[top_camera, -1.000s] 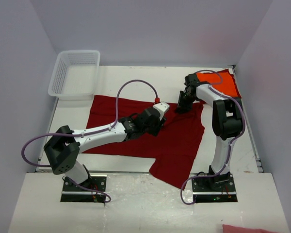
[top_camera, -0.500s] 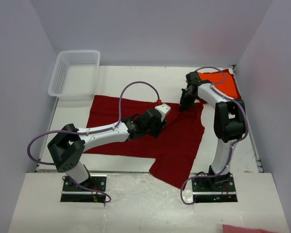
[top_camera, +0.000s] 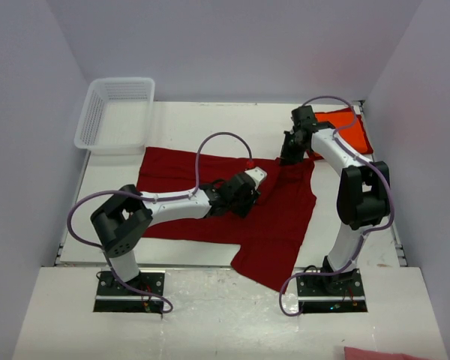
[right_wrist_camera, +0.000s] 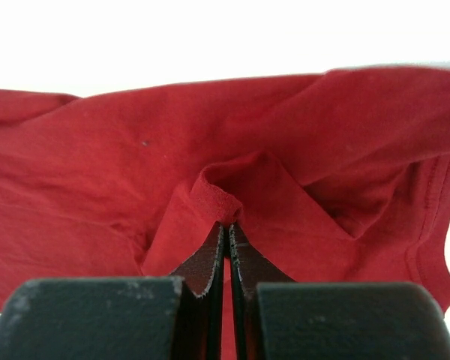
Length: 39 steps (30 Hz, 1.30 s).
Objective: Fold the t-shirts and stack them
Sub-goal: Fold the flattened tshirt in 1/3 of the way
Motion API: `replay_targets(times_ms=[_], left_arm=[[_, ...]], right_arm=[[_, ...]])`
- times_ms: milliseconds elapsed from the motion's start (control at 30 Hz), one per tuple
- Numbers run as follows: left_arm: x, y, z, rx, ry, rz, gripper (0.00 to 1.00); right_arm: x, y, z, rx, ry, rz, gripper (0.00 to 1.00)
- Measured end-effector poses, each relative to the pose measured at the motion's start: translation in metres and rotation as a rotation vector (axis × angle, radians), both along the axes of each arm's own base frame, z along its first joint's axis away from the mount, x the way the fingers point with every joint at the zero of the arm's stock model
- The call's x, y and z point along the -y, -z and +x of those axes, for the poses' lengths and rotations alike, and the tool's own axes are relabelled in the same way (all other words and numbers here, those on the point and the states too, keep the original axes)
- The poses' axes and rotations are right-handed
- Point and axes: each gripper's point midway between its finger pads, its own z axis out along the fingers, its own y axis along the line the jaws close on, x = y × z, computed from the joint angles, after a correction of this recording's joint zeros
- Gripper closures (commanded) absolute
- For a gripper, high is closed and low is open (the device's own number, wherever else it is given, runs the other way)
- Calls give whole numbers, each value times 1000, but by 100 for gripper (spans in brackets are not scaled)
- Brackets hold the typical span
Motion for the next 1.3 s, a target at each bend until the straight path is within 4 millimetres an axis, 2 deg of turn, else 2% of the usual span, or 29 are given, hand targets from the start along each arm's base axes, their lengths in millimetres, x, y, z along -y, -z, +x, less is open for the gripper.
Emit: replay_targets(times_ms=[200,300,400,567,767,900,1167,1300], left_arm=[[5,0,0,-6,9,-15,44],[11,-3,-2,-17,18,-40,43],[22,-6,-4,-27,29,-74,45],[44,-5,-2,-31,46,-119,54],[58,18,5,-47,50,-95,56],[64,25,9,-49,48,-85,56],[79,12,26,0,39,-98,55],[82,15,31,7,38,-91,55]], right_arm=[[-3,12,-19,-42,-15,-8,100],[-8,11,-25,-46,-30,-9,100],[-11,7,-25,-34,-35,-5,100],[-11,5,-25,-29,-33,-3,100],[-11,5,-25,-30,-35,-1,100],[-12,5,-25,-30,-36,2,100],[-15,4,-26,-33,-44,17,100],[-15,5,-26,-34,-45,18,100]])
